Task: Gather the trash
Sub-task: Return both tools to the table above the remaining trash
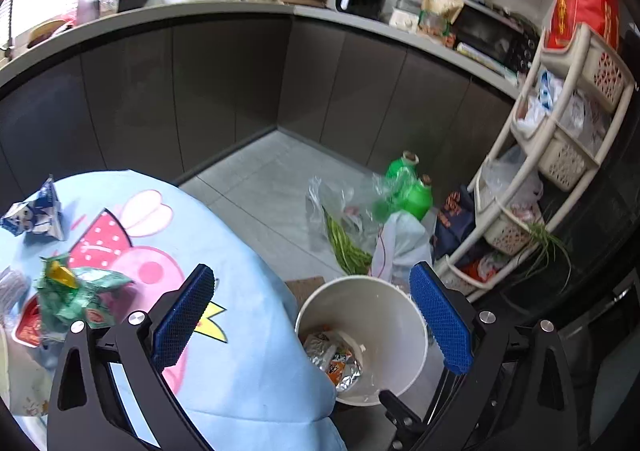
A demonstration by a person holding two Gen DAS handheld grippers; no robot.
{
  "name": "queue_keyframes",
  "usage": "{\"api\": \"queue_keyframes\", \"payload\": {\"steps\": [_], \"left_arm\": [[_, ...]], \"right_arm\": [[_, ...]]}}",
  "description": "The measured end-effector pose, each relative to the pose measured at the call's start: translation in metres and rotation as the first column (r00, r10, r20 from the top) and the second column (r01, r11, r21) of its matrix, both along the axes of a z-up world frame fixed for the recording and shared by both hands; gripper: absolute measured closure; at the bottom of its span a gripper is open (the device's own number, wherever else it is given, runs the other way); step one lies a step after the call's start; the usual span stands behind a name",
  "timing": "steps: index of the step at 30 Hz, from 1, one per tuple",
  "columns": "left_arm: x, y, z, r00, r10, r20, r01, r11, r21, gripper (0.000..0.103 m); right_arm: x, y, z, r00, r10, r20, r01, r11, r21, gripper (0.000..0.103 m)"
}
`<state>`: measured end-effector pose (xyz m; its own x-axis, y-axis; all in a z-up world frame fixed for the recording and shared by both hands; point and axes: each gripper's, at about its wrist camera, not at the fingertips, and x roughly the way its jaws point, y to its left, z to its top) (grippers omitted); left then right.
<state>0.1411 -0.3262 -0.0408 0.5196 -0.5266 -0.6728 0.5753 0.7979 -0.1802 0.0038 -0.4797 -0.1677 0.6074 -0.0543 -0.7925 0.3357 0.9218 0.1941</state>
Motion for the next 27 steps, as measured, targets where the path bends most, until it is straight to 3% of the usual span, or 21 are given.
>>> {"api": "queue_keyframes", "payload": {"steps": [6, 15, 20, 27], "left_arm": [[-0.014, 0.04, 0.031, 0.998, 0.064, 0.014, -0.063, 0.996, -0.063, 0.009], [-0.056, 0.126, 0.062, 0.98, 0.176, 0.093, -0.171, 0.983, -0.065, 0.009], [-0.074, 0.193, 0.062, 0.951, 0.29, 0.109, -0.288, 0.957, -0.033, 0.009], [-0.083, 0.279, 0.047, 0.884, 0.459, 0.089, -0.464, 0.885, 0.038, 0.009]], "right_arm": [[-0.006, 0.023, 0.046, 0.995, 0.071, 0.076, -0.068, 0.997, -0.048, 0.003], [-0.008, 0.082, 0.118, 0.95, 0.227, 0.214, -0.208, 0.972, -0.108, 0.003], [-0.006, 0.125, 0.135, 0.918, 0.323, 0.232, -0.302, 0.946, -0.122, 0.003], [0.004, 0.184, 0.142, 0.876, 0.435, 0.208, -0.418, 0.9, -0.122, 0.003]]}}
